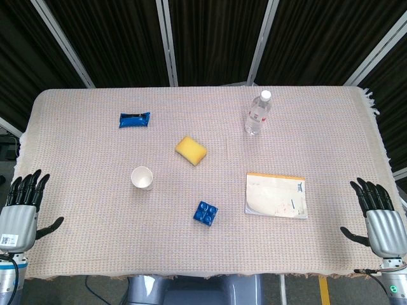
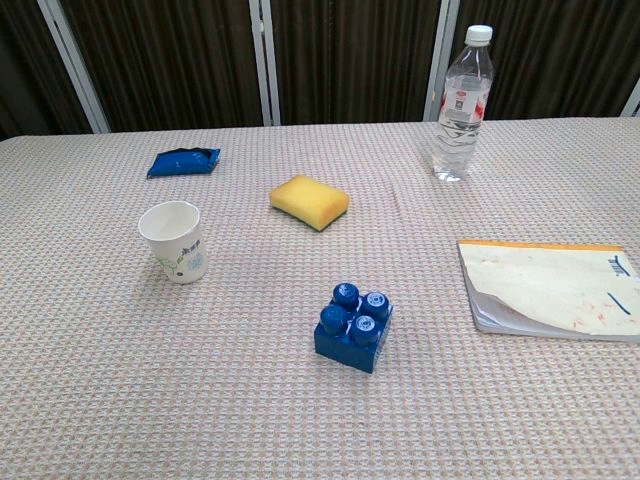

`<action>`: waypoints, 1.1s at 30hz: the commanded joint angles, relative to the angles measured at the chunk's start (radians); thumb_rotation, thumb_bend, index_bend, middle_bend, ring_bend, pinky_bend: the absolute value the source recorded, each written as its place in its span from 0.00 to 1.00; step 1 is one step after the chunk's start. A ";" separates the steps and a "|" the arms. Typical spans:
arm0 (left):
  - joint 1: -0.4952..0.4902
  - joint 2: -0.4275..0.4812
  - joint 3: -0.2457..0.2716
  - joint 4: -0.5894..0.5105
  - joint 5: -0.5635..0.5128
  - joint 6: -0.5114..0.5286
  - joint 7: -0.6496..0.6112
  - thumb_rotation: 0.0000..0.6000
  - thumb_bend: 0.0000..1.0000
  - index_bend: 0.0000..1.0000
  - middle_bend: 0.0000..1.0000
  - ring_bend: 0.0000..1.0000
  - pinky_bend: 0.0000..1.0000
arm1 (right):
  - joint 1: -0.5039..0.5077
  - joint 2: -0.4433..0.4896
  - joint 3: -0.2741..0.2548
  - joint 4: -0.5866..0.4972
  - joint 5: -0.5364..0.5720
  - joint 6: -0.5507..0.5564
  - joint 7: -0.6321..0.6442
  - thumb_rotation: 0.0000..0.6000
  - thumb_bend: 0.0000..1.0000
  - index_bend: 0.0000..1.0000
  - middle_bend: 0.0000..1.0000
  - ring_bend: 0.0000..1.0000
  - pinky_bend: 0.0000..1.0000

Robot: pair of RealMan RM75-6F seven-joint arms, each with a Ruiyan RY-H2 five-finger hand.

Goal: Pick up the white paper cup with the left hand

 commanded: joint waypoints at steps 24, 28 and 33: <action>-0.056 0.008 -0.019 -0.058 -0.025 -0.083 0.066 1.00 0.07 0.00 0.00 0.00 0.00 | -0.010 0.013 -0.002 -0.010 0.007 0.002 0.008 1.00 0.00 0.00 0.00 0.00 0.00; -0.124 0.018 -0.068 -0.121 -0.088 -0.175 0.142 1.00 0.07 0.00 0.00 0.00 0.00 | -0.013 0.017 0.000 -0.012 0.006 0.008 0.017 1.00 0.00 0.00 0.00 0.00 0.00; -0.188 0.013 -0.109 -0.170 -0.187 -0.265 0.236 1.00 0.07 0.00 0.00 0.00 0.00 | -0.011 0.018 0.000 -0.011 0.007 0.002 0.020 1.00 0.00 0.00 0.00 0.00 0.00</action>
